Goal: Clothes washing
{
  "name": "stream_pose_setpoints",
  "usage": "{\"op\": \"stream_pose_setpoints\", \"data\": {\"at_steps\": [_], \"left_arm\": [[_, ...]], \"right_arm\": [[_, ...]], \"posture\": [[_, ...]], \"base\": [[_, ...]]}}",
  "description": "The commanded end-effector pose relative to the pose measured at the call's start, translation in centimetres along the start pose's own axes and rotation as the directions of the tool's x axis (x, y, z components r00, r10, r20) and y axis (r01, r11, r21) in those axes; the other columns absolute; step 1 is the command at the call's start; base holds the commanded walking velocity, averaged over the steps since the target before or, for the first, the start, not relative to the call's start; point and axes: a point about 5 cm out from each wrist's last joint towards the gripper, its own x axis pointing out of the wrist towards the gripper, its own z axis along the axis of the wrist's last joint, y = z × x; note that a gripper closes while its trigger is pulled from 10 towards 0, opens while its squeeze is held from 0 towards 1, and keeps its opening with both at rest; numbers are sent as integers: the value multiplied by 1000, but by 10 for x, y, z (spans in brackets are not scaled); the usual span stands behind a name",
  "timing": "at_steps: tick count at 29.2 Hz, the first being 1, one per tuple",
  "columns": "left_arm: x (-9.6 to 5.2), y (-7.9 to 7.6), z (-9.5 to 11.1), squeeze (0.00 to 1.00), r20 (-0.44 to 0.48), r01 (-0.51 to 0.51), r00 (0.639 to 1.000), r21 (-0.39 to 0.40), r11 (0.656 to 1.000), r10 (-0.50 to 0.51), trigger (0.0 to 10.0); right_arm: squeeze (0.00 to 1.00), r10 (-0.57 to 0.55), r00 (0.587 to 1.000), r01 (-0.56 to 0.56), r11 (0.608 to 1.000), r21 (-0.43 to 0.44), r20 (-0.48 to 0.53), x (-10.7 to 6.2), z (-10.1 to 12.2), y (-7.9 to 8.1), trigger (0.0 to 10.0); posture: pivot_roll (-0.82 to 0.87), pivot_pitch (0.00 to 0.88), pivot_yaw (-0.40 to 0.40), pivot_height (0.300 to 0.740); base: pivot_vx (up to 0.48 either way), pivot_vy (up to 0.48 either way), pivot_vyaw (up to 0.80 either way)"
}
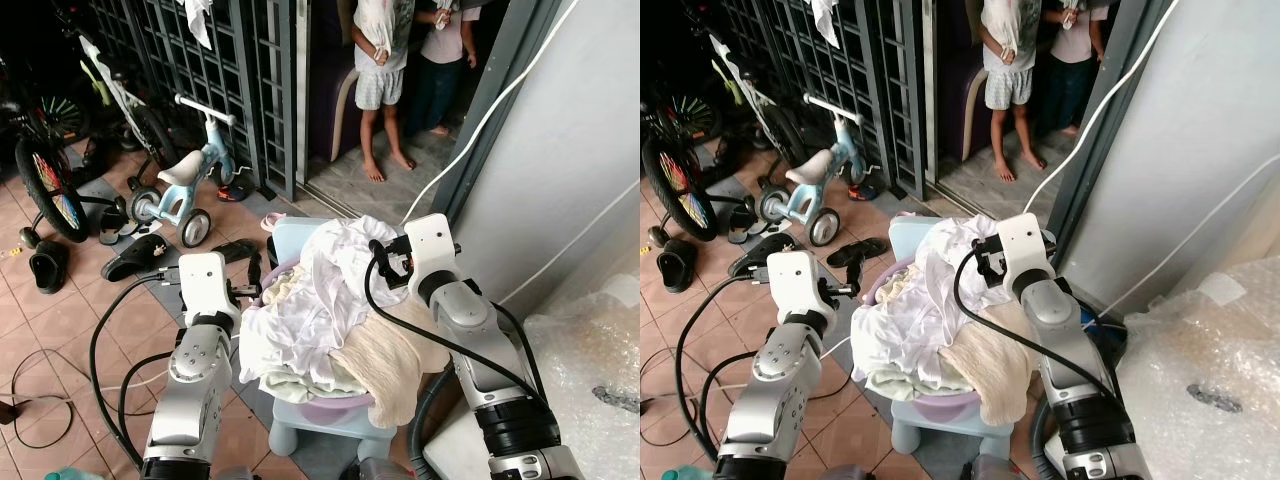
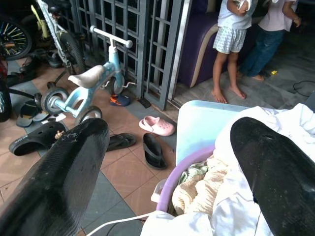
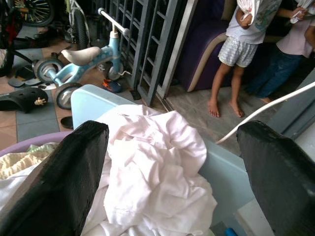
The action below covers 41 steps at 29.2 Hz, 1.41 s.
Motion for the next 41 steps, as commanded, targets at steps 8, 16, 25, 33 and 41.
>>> {"op": "stream_pose_setpoints", "data": {"at_steps": [8,16,25,33,41], "left_arm": [[-23,13,-5,0,-68,-81,994,31,996,83,10000],[-56,35,-17,0,-166,-121,976,104,987,137,10000],[-71,32,-12,0,-189,-103,974,119,988,124,10000],[-79,32,-10,0,-206,-102,970,123,987,126,10000],[-80,30,-8,0,-208,-108,969,121,987,132,10000]], "right_arm": [[0,94,994,-95,995,-6,-60,26,-1,10,10000],[1000,30,972,-14,998,66,-234,45,-31,10,10000],[463,-162,933,164,986,-21,-321,50,-48,4,10000],[0,-156,904,183,983,30,-399,44,-67,21,0],[0,-120,910,161,984,72,-397,44,-71,30,0]], "posture": [[50,35,-36,740],[121,105,-41,740],[174,140,-44,740],[194,152,-51,740],[197,155,-59,740]], "base": [[0,0,0],[0,0,0],[0,0,0],[0,0,0],[0,0,0]]}}
